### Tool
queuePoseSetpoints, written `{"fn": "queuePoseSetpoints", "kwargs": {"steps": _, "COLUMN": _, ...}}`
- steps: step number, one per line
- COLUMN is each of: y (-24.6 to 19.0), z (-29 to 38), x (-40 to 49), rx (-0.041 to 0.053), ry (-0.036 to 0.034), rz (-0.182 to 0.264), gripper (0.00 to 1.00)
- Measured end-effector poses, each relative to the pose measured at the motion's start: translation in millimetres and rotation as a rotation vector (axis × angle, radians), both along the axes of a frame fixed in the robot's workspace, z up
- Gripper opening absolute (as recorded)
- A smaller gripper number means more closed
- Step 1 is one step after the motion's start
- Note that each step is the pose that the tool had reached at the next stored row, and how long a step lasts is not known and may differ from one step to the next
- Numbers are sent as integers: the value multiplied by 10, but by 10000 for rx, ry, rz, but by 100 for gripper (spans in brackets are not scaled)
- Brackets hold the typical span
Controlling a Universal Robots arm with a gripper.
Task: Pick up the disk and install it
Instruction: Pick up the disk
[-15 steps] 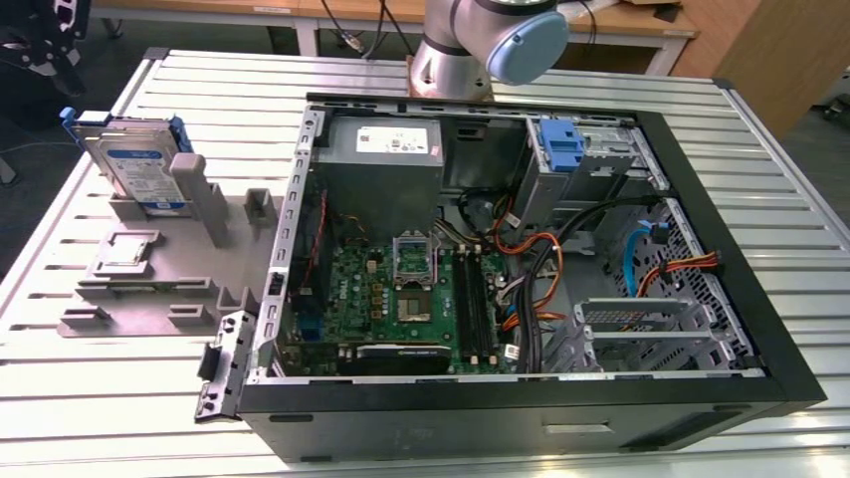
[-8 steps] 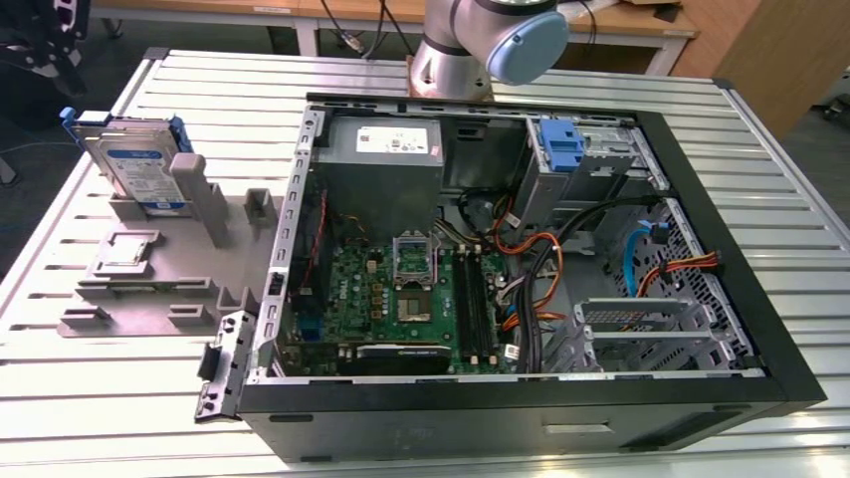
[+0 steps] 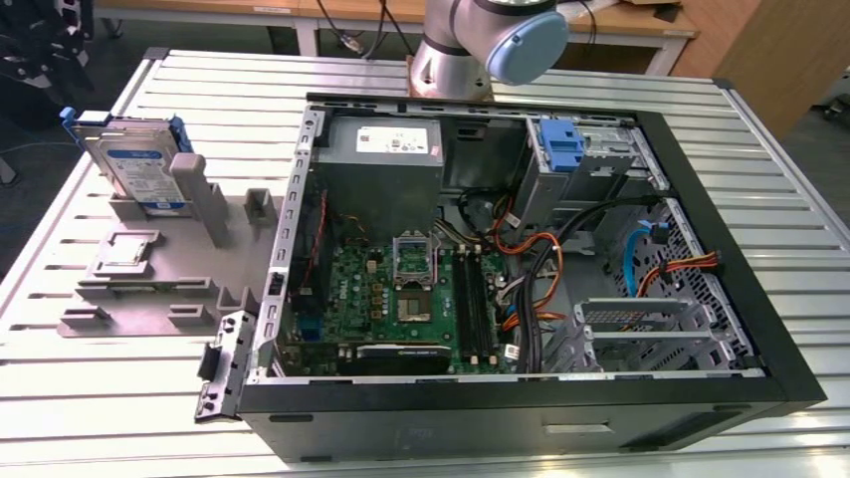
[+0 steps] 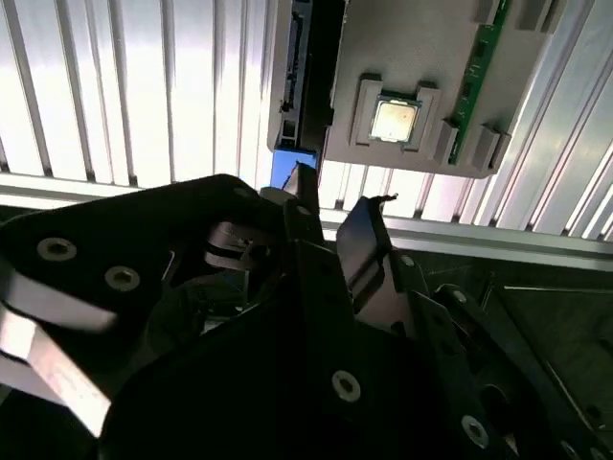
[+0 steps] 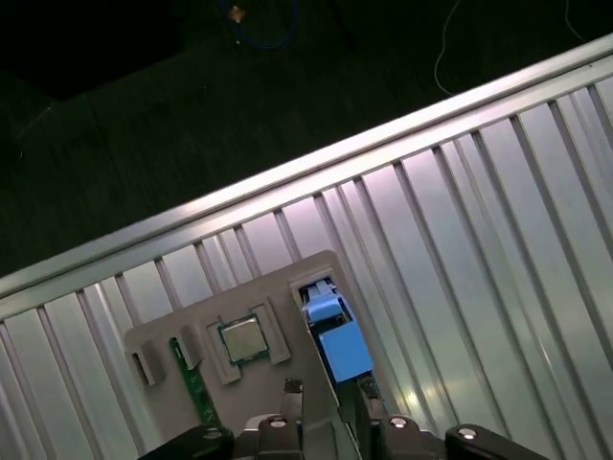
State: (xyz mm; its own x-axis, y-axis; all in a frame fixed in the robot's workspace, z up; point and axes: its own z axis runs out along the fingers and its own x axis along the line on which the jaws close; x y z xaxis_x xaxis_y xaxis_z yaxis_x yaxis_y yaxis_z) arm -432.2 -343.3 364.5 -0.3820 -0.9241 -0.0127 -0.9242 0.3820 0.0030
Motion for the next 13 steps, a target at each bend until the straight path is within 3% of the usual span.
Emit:
{"fn": "queuePoseSetpoints", "kwargs": {"steps": 4, "y": 0, "z": -36, "x": 0, "rx": 0, "ry": -1, "rz": 718, "gripper": 47}}
{"fn": "queuePoseSetpoints", "kwargs": {"steps": 13, "y": 0, "z": -147, "x": 0, "rx": 0, "ry": -1, "rz": 2253, "gripper": 47}}
